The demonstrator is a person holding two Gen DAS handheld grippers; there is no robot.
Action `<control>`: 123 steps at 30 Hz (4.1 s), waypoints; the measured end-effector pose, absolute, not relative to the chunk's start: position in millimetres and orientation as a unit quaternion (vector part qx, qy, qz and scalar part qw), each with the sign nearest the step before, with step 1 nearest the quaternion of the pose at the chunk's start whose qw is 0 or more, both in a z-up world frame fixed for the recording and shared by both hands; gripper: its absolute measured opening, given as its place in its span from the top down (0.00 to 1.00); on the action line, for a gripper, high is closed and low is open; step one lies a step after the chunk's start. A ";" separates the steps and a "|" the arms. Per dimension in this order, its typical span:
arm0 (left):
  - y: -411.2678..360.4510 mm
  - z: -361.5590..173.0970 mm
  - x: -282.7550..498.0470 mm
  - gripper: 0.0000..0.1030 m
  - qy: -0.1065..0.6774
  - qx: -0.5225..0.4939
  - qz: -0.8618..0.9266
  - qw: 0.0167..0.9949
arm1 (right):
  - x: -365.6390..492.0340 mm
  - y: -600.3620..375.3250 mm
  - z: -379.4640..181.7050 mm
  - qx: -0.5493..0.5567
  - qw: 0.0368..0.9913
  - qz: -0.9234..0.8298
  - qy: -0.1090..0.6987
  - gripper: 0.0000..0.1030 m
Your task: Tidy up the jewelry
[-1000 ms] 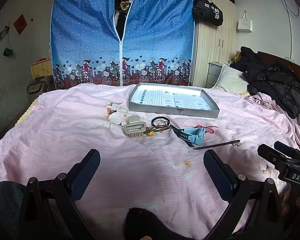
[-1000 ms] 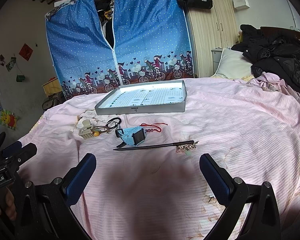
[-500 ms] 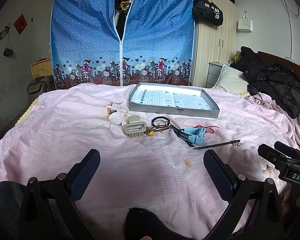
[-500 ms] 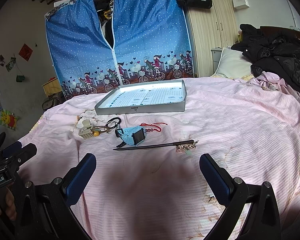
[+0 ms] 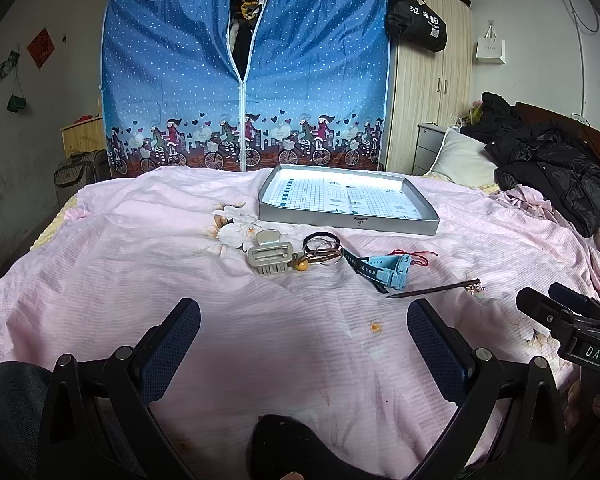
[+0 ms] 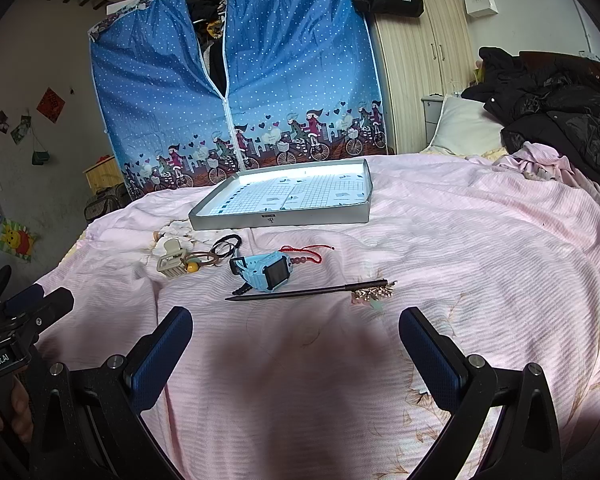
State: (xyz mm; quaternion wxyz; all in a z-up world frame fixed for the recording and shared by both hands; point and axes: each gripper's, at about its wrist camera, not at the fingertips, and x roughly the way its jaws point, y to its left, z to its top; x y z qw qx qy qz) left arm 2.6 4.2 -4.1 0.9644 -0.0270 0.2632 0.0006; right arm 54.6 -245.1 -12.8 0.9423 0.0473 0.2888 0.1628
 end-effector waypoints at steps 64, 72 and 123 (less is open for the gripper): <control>-59.2 -71.0 216.7 0.49 0.428 -0.009 -0.273 0.861 | 204.8 -275.0 -77.6 -0.026 0.857 0.165 0.488 0.33; -65.6 -72.8 221.2 0.60 0.427 0.016 -0.264 0.864 | 209.3 -271.3 -88.0 -0.022 0.853 0.159 0.497 0.38; -67.2 -75.4 201.4 0.87 0.439 0.005 -0.254 0.862 | 195.6 -264.3 -83.6 -0.012 0.872 0.176 0.457 0.69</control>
